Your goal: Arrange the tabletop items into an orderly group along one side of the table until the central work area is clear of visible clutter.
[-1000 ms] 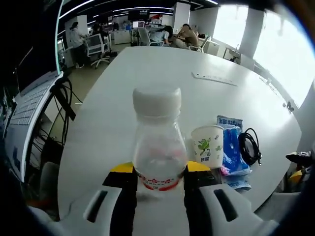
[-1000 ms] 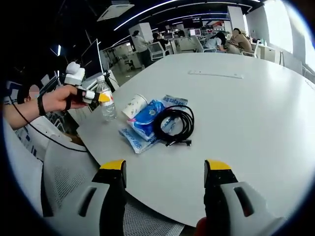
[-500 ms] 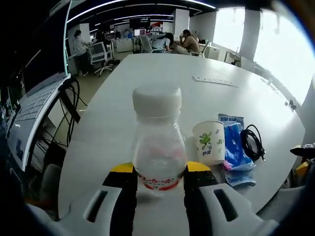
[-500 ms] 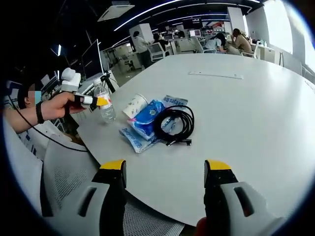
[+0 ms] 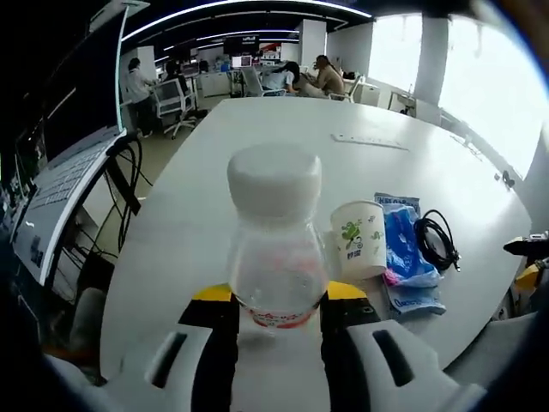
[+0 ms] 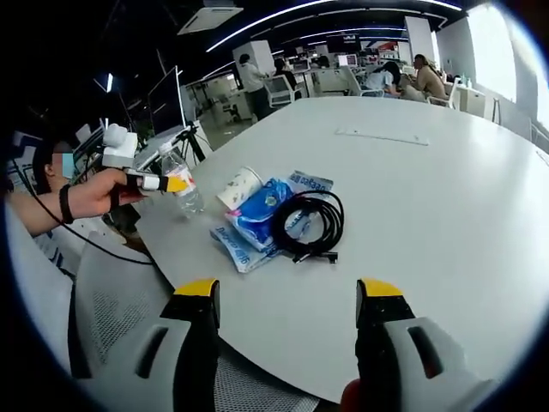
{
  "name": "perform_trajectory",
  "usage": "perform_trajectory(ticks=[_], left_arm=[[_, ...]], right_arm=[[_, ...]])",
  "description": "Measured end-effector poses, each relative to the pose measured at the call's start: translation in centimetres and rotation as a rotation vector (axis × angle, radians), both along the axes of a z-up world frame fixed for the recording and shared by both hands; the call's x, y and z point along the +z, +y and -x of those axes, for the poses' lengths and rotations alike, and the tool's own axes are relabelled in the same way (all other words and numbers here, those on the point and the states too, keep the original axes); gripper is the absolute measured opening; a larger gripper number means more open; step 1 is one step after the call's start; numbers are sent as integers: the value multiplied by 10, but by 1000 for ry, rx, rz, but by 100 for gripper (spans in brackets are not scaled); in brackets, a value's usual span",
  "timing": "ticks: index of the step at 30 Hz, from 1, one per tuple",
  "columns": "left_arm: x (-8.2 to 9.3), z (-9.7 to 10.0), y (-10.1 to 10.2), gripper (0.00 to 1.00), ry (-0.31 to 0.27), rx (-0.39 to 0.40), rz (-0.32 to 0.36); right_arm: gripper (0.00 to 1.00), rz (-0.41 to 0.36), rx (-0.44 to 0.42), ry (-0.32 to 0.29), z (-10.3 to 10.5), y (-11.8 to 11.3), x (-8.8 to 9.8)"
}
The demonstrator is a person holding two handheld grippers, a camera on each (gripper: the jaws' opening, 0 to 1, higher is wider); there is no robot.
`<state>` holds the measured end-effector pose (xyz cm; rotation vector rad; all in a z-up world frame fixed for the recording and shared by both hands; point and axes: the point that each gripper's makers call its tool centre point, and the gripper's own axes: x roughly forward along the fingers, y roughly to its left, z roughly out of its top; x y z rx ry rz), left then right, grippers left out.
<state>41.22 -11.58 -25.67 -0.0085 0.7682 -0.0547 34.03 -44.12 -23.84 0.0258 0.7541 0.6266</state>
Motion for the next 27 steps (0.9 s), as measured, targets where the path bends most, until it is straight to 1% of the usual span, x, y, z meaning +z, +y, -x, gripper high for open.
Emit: perform_trajectory(ticks=[13, 16, 27], left_arm=[[-5, 13, -4, 36, -1, -7, -25], [-4, 16, -6, 36, -2, -12, -33], [-4, 17, -4, 36, 3, -3, -37]], right_arm=[[63, 0, 15, -2, -2, 2, 0], [63, 0, 14, -4, -2, 2, 0], [63, 1, 24, 0, -1, 6, -1]])
